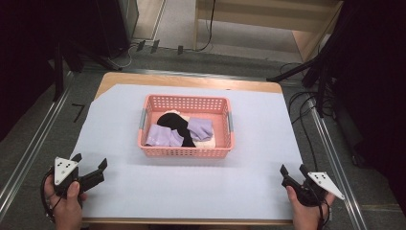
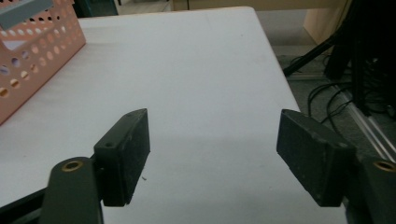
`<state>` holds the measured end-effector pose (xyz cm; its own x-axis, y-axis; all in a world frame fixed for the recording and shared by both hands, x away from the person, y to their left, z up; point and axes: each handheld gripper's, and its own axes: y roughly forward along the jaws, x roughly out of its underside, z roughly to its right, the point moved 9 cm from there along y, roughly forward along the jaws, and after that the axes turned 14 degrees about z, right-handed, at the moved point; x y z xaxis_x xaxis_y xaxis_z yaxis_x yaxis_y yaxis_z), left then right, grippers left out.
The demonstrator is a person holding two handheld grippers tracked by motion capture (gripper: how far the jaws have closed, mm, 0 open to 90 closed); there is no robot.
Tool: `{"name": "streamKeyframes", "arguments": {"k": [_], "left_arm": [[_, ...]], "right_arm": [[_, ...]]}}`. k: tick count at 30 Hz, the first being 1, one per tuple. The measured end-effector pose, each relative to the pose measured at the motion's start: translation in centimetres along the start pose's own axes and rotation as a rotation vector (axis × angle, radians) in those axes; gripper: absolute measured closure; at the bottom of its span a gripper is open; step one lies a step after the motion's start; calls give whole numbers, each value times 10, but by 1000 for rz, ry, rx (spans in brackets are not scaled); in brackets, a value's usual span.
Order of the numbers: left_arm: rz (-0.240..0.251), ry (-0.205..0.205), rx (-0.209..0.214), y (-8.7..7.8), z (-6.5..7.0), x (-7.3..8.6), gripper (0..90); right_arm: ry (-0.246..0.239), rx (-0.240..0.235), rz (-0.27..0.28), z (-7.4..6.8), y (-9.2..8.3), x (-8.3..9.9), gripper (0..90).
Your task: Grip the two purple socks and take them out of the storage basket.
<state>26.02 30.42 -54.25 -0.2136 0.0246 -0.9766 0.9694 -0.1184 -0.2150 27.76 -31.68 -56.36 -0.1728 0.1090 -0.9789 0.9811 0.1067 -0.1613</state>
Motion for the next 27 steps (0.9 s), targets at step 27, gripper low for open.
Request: {"name": "streamKeyframes", "arguments": {"k": [27], "left_arm": [[-2, 0, 16, 1, 2, 1, 144]], "right_arm": [[20, -73, 49, -72, 27, -44, 351]]}}
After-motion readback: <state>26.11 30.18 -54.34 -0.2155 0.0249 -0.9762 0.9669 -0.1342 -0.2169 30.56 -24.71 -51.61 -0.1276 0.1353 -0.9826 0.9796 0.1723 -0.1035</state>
